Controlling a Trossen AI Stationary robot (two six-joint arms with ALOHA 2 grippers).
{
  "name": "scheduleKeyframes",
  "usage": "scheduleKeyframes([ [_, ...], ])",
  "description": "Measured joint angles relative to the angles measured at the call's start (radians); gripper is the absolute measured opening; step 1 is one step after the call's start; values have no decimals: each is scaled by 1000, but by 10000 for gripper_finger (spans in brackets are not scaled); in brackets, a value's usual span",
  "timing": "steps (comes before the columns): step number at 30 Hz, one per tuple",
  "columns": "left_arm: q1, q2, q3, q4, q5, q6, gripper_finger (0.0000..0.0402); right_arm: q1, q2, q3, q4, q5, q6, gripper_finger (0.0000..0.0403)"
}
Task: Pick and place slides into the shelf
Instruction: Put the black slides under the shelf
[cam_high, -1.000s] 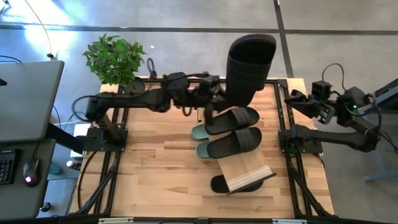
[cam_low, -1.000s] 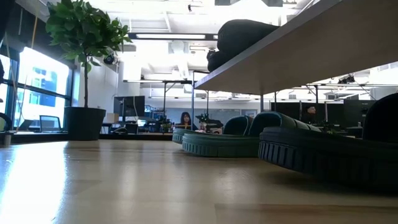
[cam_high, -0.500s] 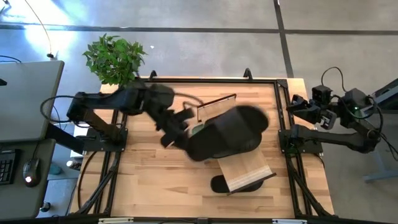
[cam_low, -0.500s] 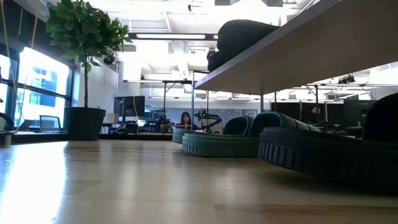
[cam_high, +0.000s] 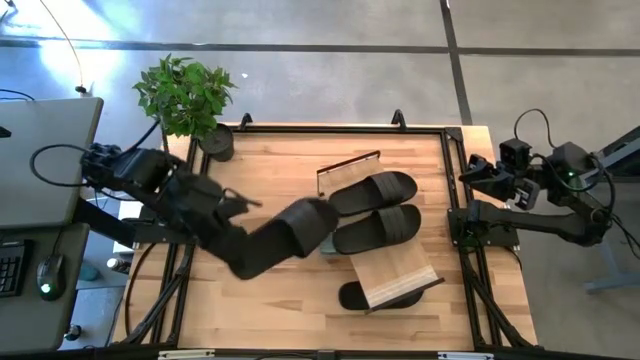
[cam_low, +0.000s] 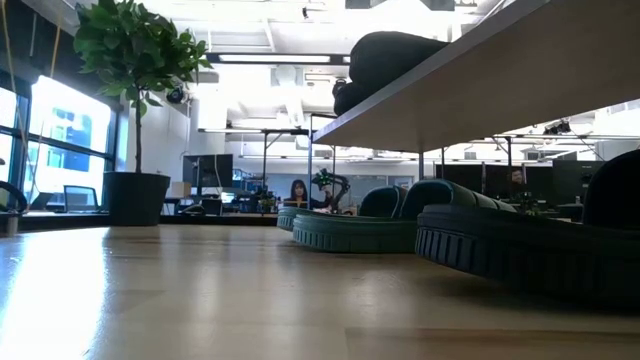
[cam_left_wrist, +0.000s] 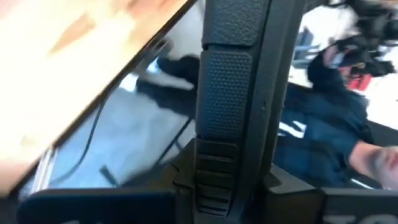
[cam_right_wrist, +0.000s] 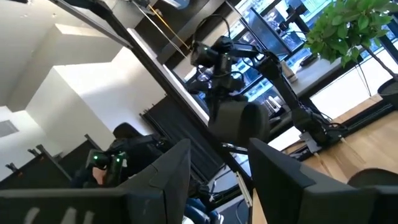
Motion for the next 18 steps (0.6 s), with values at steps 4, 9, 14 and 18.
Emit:
scheduleKeyframes([
  [4,-77,-3,2,31,1,-87,51,0,0,0,-16,0,0,154],
  [9,-145,-3,0,-21,-12,-213,51,0,0,0,-15,-6,4,154],
  [14,-194,-23,-92,79,-11,-321,51,0,0,0,-32,-54,7,154],
  [18,-219,-56,-263,428,-19,-364,51,0,0,0,-65,-55,6,154],
])
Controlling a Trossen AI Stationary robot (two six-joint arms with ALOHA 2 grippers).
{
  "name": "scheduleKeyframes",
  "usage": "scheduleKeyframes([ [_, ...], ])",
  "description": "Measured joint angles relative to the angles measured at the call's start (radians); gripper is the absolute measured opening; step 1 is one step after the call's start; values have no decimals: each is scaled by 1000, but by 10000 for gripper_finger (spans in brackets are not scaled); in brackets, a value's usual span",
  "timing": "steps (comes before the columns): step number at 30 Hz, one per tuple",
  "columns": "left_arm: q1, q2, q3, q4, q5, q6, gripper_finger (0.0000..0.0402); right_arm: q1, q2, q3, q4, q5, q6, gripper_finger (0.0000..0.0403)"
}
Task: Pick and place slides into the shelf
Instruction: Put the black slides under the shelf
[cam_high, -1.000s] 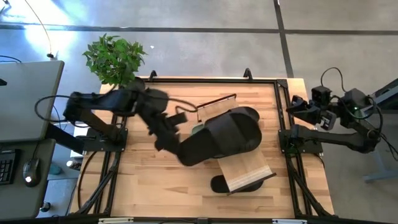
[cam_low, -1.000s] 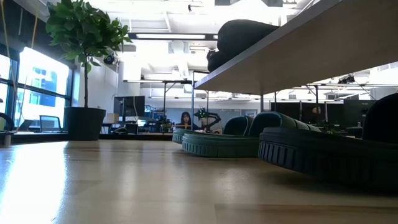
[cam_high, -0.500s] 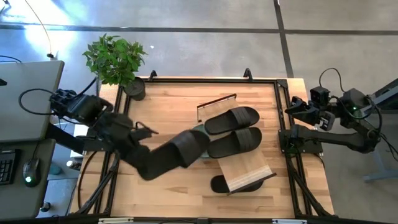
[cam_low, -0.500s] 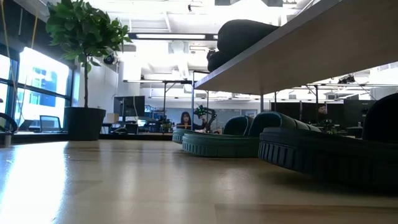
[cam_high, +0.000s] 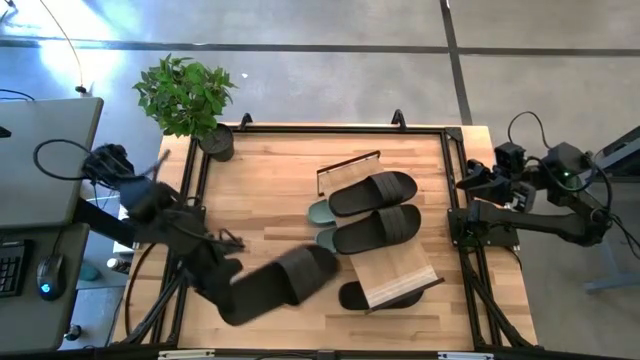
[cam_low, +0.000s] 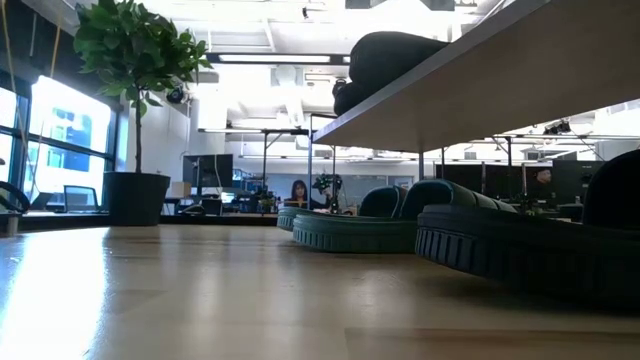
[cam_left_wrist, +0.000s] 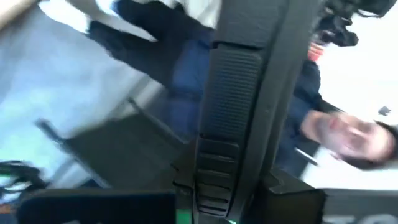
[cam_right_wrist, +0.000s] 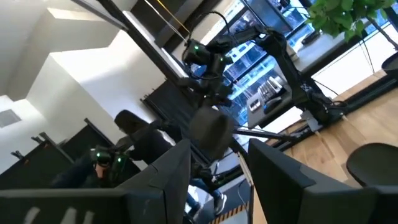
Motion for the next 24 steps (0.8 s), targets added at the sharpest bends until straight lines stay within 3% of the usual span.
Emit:
scheduleKeyframes([
  [9,-59,-61,-405,440,67,-236,51,0,0,0,-23,-17,-7,154],
  [13,-65,-84,-559,525,-7,-284,51,0,0,0,-28,-33,-7,154],
  [24,-53,-51,-911,1000,-95,-376,51,0,0,0,-48,-54,-2,154],
])
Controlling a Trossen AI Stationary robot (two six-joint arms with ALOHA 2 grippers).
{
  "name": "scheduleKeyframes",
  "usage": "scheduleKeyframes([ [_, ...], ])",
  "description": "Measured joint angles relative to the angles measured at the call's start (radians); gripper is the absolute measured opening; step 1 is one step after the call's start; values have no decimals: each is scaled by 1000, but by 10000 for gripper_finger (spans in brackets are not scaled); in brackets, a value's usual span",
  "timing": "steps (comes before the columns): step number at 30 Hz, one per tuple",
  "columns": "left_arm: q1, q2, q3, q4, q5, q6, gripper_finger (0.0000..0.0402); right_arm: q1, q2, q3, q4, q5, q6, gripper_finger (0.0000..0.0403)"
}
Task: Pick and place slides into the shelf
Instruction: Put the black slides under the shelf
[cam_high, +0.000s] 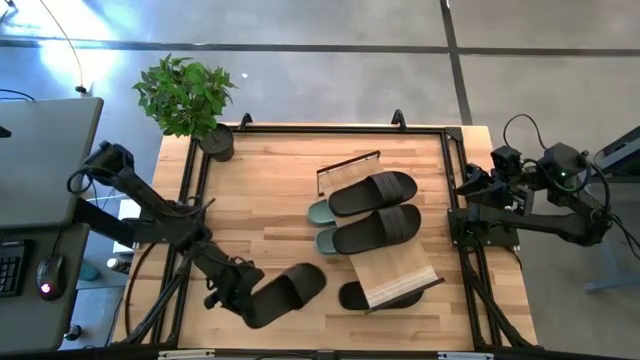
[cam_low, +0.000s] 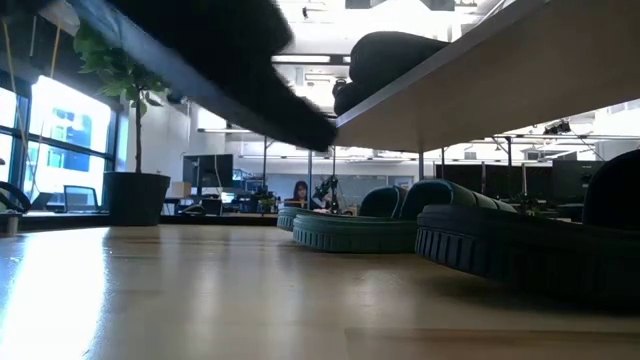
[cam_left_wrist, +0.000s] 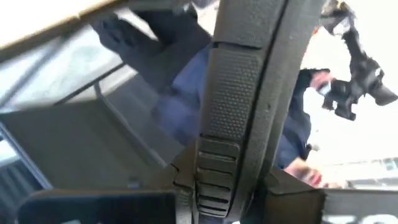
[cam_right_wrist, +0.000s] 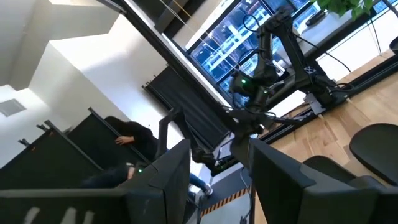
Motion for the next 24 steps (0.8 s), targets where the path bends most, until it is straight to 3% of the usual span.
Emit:
scheduleKeyframes([
  [11,97,88,-108,132,59,16,51,0,0,0,-28,0,-1,154],
  [24,189,281,-110,314,182,64,50,0,0,0,-47,0,-5,154],
])
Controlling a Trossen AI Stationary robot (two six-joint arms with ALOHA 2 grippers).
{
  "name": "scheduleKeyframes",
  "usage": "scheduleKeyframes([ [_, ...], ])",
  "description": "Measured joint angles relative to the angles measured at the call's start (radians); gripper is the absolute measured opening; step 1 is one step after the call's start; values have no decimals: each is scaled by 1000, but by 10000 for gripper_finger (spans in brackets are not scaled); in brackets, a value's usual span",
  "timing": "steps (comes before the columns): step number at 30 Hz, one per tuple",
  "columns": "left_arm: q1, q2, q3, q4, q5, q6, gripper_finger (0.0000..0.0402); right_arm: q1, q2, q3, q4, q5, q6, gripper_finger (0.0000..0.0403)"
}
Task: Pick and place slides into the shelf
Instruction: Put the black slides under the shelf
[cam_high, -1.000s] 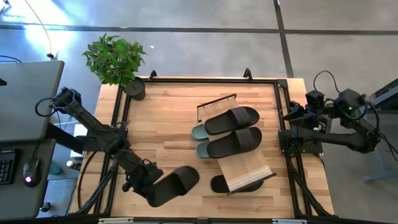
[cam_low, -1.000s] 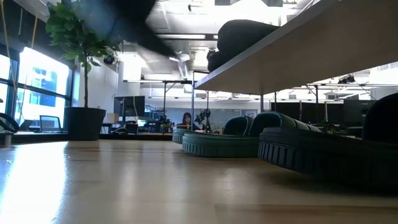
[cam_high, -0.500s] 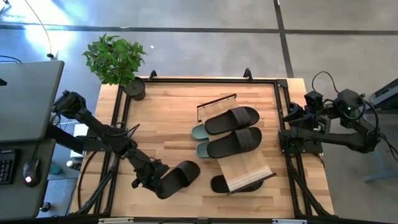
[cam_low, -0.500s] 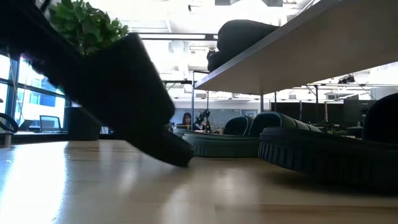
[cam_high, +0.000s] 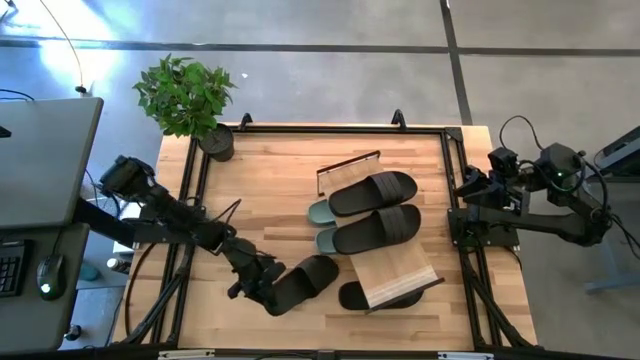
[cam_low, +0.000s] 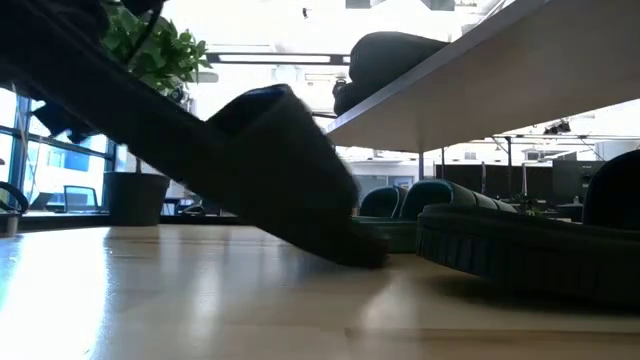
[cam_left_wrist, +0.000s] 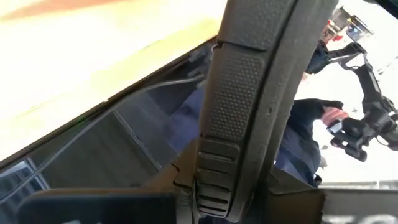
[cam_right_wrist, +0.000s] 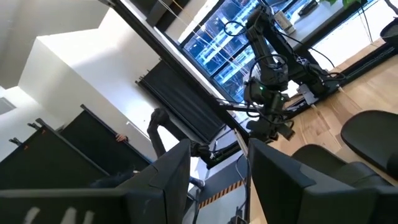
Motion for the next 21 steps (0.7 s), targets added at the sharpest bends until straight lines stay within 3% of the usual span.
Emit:
scheduleKeyframes([
  [12,20,223,54,222,66,25,50,0,0,1,-33,-3,1,154],
  [21,108,344,134,247,167,116,50,0,1,1,-82,-3,14,154],
])
